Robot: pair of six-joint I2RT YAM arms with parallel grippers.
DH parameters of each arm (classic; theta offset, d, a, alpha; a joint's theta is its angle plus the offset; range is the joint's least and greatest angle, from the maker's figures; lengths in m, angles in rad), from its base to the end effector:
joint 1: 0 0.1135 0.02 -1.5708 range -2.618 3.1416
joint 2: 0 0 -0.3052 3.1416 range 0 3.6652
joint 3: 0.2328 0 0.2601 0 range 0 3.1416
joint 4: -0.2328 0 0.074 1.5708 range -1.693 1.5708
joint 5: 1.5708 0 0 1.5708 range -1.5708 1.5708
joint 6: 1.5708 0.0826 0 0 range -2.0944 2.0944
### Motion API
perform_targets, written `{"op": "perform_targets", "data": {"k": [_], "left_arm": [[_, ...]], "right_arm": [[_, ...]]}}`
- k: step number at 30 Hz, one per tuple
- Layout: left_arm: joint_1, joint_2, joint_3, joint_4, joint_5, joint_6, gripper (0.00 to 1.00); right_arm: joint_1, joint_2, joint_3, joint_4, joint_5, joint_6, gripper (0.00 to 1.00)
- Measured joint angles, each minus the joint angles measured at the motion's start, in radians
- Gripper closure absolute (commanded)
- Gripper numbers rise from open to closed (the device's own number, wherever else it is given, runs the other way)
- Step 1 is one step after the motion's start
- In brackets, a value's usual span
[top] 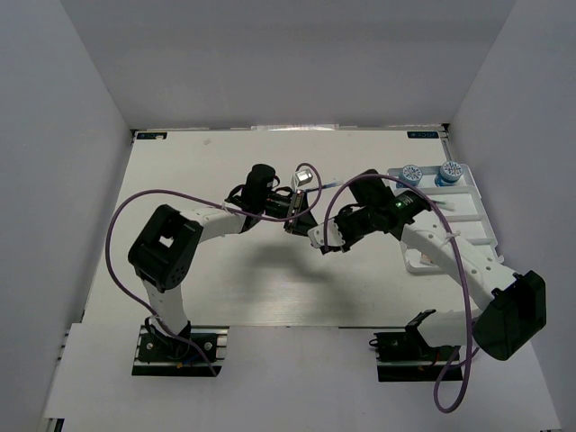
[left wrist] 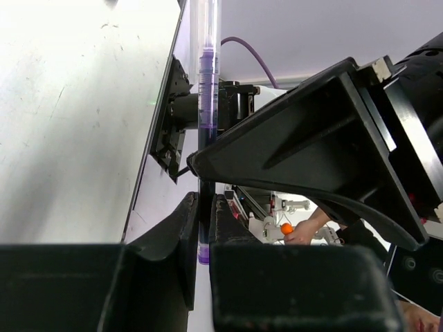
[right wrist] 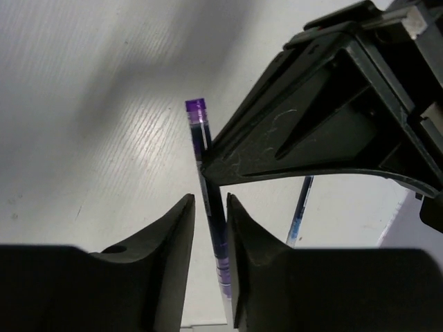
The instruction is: Sort the stationery into containers
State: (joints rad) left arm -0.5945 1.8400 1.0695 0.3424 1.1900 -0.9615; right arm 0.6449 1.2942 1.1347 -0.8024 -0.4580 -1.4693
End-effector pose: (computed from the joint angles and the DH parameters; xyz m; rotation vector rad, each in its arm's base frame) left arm 0.3048 -0.2987 0.2310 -0.5329 -2.3080 2.0272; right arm 0.2024 0.1980 0.3047 -2.1782 1.0270 0.2106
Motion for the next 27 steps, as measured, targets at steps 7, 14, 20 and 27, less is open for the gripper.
{"op": "perform_targets", "data": {"k": [7,14,20,27], "left_arm": [[0.010,-0.008,-0.013,0.002,-0.005,0.004,0.29],[0.076,-0.030,0.010,-0.102,-0.042,0.071,0.09],[0.172,-0.031,0.162,-0.343,-0.192,0.275,0.04],[0.154,-0.085,0.188,-0.509,-0.340,0.506,0.04]], "right_arm": [[0.004,-0.003,-0.020,0.041,0.025,0.007,0.94],[-0.019,-0.048,-0.083,0.051,0.097,0.010,1.00],[-0.175,-0.042,-0.080,0.046,0.132,-0.030,1.00],[-0.513,0.211,0.117,0.051,0.150,-0.154,1.00]]}}
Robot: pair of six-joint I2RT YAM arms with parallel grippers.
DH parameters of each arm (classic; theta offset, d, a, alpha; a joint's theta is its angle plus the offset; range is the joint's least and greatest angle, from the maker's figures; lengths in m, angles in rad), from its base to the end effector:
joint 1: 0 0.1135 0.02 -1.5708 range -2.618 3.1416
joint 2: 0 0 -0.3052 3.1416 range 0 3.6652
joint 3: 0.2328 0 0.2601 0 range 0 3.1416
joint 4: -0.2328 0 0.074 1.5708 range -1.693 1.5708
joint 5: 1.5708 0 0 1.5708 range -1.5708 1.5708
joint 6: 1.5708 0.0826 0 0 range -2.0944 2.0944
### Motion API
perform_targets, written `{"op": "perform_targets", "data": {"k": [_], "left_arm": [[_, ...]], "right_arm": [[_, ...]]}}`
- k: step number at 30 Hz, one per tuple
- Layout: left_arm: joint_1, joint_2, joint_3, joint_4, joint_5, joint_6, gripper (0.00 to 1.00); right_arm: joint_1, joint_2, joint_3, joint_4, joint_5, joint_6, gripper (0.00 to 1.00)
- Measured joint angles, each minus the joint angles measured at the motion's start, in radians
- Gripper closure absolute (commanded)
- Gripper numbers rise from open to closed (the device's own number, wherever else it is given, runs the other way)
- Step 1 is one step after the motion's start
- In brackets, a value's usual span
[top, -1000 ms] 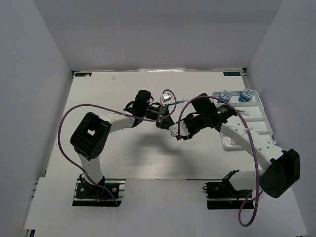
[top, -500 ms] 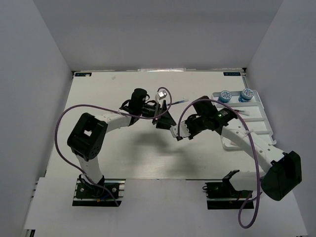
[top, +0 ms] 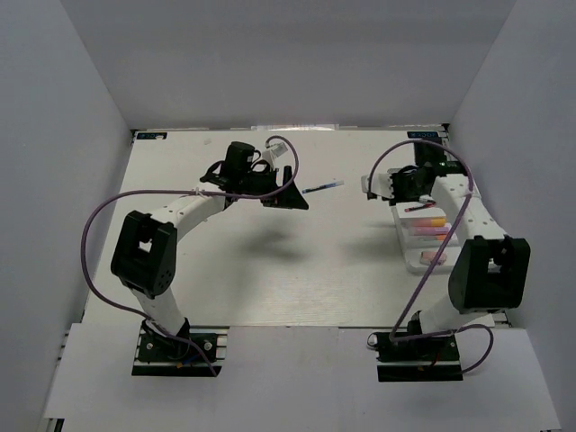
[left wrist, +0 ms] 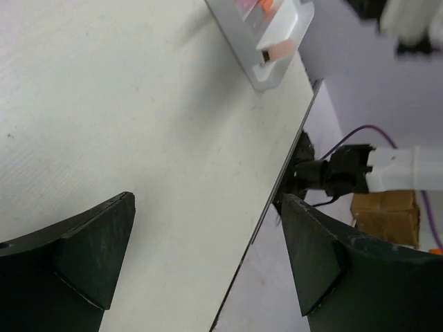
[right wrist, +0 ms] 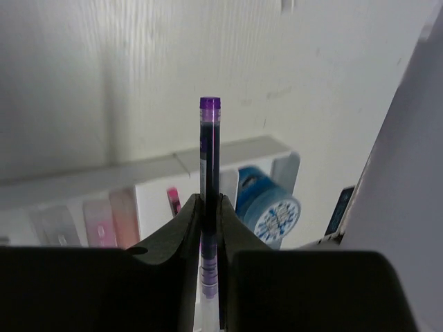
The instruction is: Sort the stationery into containers
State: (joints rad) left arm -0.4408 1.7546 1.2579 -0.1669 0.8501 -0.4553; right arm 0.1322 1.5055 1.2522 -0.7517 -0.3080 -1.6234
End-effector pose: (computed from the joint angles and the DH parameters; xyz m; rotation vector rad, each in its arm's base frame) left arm 0.3607 -0.2388 0.2666 0.4887 2.2936 -1.4179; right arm 0.3357 0.0699 0.2838 -2.0078 1.5197 -0.2092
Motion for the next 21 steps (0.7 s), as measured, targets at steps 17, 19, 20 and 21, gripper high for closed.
{"op": "perform_targets", "data": {"k": [17,19,20,21], "left_arm": [[-0.014,-0.005,0.001,-0.115,-0.133,0.158,0.06],[-0.014,-0.002,0.002,-0.117,-0.135,0.160,0.07],[-0.014,-0.001,0.002,-0.118,-0.137,0.161,0.07],[-0.014,0.001,0.002,-0.119,-0.137,0.161,0.07]], "right_arm": [[-0.322,0.230,0.128,-0.014,0.047,-0.274,1.00],[-0.328,0.241,0.127,-0.013,0.048,-0.286,1.00],[-0.330,0.245,0.127,-0.013,0.048,-0.291,1.00],[-0.332,0.250,0.126,-0.011,0.048,-0.295,1.00]]}}
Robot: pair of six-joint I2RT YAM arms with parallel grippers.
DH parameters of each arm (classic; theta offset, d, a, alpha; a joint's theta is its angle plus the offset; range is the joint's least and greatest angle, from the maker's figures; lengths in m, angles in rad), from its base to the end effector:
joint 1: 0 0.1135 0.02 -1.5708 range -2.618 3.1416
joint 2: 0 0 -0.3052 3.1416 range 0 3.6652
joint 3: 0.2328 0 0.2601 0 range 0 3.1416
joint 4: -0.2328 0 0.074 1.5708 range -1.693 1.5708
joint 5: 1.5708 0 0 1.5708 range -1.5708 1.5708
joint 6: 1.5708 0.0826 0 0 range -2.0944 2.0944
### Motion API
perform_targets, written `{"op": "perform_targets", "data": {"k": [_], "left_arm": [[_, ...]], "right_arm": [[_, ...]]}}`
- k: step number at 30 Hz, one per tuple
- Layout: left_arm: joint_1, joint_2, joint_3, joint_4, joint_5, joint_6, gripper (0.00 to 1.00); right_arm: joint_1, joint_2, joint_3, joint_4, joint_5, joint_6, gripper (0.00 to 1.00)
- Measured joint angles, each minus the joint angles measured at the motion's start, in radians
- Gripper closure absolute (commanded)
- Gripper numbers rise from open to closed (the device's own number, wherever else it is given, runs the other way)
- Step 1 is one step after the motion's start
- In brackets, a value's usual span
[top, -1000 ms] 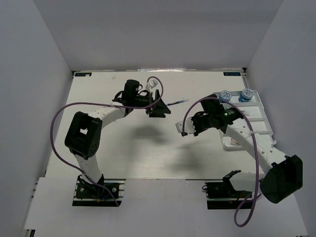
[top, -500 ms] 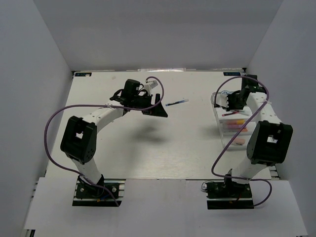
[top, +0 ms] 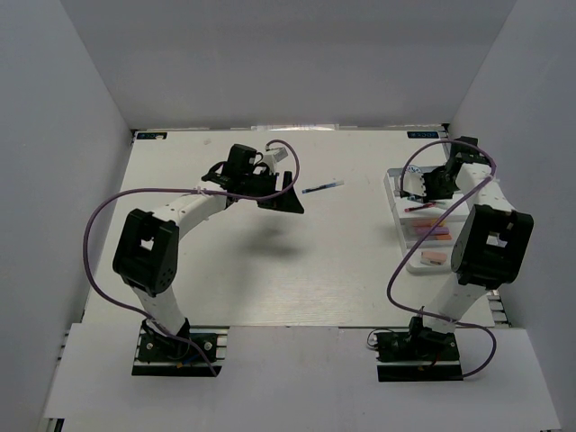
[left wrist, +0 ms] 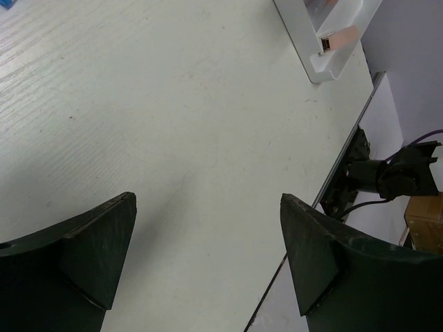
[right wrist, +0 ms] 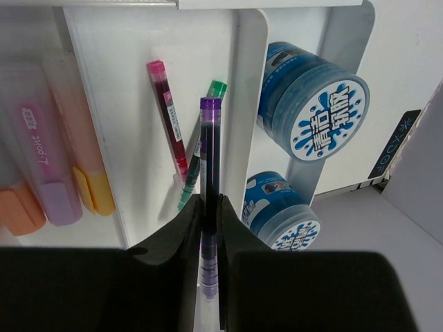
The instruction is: Sort the stationery into containers
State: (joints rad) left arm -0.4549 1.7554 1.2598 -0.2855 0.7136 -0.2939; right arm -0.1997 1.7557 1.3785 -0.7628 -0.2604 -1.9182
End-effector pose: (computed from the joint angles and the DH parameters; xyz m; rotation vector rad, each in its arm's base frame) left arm 0.3572 -0.2349 0.2499 0.5635 2.3575 -1.1960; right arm 0.3941 -0.0581 0.2363 -2.0852 1.6963 -0.3402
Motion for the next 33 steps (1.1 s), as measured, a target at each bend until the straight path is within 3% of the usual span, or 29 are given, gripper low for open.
{"op": "perform_targets", "data": {"k": [10,13,14,16,23,26,28,33], "left_arm": [[0.000,0.006,0.002,-0.004,-0.029,0.006,0.06],[0.000,0.006,0.008,-0.013,-0.064,0.008,0.05],[0.000,0.007,0.016,-0.023,-0.081,0.010,0.05],[0.005,0.008,0.039,-0.033,-0.107,0.017,0.05],[0.009,0.069,0.168,-0.068,-0.211,0.082,0.09],[0.010,0.121,0.246,-0.081,-0.246,0.165,0.17],[0.010,0.166,0.305,-0.082,-0.274,0.239,0.23],[0.004,0.332,0.488,-0.081,-0.293,0.401,0.27]], "right_arm": [[-0.002,0.033,-0.015,0.027,0.000,-0.026,0.89],[0.000,0.033,-0.026,0.035,0.000,-0.031,0.72],[0.000,0.033,-0.035,0.044,0.002,-0.035,0.61],[0.001,0.033,-0.059,0.056,0.007,-0.044,0.57],[0.005,0.033,-0.088,0.064,0.016,-0.056,0.57],[0.005,0.033,-0.077,0.058,0.014,-0.044,0.59],[0.004,0.033,-0.039,0.042,0.002,-0.013,0.59],[0.003,0.019,0.134,0.013,-0.076,0.120,0.59]]}}
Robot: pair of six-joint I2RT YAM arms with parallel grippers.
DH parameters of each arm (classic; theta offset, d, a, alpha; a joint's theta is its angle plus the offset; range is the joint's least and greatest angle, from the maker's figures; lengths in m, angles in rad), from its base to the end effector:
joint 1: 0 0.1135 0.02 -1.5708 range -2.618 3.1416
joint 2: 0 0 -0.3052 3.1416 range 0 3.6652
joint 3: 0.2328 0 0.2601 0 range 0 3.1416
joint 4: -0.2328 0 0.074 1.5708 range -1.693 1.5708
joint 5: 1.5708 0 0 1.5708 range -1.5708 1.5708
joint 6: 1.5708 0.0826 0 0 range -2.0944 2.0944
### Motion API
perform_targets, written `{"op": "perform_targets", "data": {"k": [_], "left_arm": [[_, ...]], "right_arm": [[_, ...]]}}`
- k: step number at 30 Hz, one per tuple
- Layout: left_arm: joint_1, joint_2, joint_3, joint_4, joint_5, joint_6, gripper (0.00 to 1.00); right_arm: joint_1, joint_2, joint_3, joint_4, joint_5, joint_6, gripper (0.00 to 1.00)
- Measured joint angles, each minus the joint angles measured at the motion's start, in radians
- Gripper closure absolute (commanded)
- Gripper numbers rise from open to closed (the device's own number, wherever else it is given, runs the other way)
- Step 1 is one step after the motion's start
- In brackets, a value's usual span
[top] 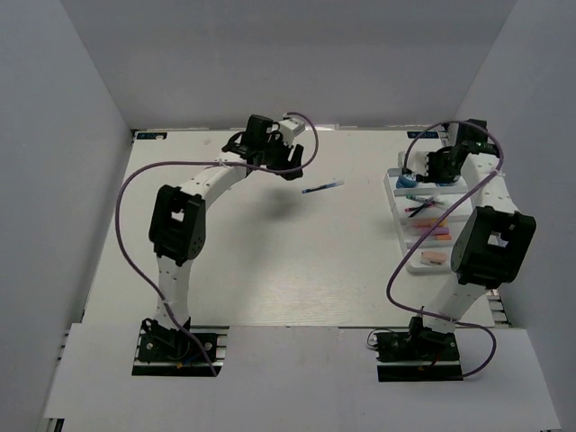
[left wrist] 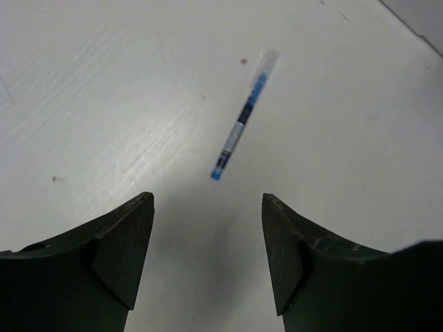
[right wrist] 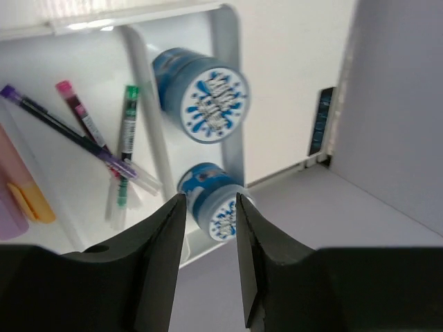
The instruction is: Sort the stationery into containers
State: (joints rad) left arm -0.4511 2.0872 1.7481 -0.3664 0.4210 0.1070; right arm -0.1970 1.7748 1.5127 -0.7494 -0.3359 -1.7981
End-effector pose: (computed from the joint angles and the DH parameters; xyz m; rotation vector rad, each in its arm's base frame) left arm 0.4740 -0.2671 0.2544 0.8429 2.1263 -0.6592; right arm 0.4196 -0.0560 0.2759 -1.9073 1.6782 -0.3789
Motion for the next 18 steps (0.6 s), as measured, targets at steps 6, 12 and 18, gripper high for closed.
{"op": "perform_targets", "data": {"k": [6,12,18], "left_arm": [[-0.003,0.214,0.133,0.011,0.033,0.105,0.26],[-0.011,0.283,0.133,0.017,0.053,0.160,0.25],[-0.046,0.306,0.169,0.039,0.060,0.207,0.26]], "right_arm": [[0.000,-0.142,0.011,-0.015,-0.117,0.162,0.58],[0.000,-0.277,0.008,-0.042,-0.197,0.252,0.58],[0.000,-0.301,0.000,-0.074,-0.230,0.279,0.58]]}}
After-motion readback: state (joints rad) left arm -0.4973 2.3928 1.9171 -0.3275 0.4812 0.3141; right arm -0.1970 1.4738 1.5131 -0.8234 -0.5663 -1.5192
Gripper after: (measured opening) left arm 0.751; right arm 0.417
